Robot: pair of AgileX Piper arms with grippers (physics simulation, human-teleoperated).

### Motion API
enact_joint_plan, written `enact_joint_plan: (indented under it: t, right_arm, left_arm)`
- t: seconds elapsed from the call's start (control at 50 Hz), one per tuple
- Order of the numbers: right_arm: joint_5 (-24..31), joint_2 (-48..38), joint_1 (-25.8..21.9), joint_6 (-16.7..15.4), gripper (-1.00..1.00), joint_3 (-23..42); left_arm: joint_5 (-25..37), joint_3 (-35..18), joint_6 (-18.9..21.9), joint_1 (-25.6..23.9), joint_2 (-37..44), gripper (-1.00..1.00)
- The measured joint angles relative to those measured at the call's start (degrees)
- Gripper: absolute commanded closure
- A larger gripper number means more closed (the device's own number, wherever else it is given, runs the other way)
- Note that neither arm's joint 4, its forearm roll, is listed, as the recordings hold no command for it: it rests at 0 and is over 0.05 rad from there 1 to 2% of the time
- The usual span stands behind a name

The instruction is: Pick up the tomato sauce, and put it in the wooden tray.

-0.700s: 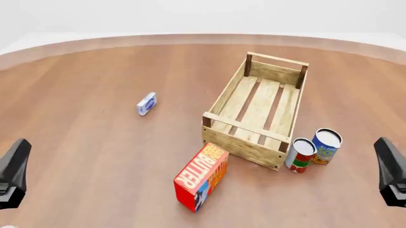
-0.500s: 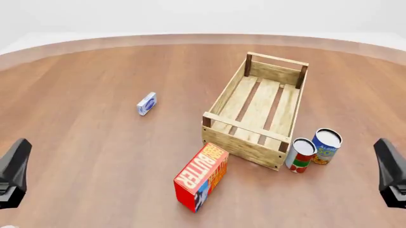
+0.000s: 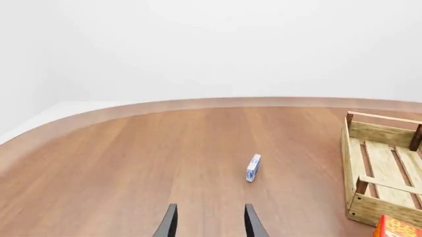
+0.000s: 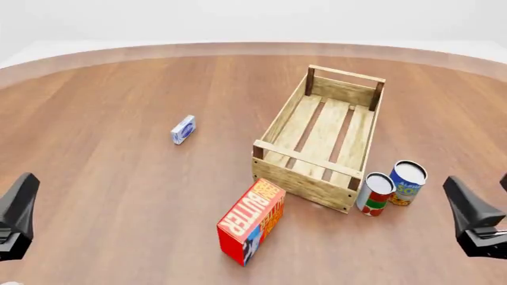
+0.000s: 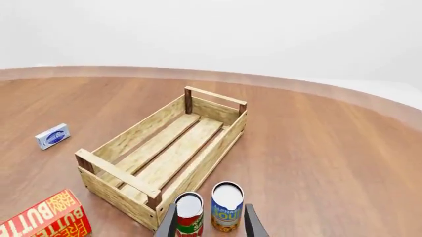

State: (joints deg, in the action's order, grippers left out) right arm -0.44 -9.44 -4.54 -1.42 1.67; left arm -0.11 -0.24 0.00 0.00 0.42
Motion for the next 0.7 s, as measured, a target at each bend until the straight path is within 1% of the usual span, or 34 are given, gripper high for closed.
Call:
enact_joint_plan:
  t: [0.3, 0.7]
  right_arm:
    - [-0.4, -4.4, -1.6, -0.7, -1.00, 0.4]
    - [-3.9, -14.1, -2.9, -1.5, -1.00, 1.7]
  left_arm:
    - [0.0, 0.0, 0.0, 0.0, 0.0, -1.00]
    - [0.0, 0.0, 0.0, 0.0, 0.0, -1.00]
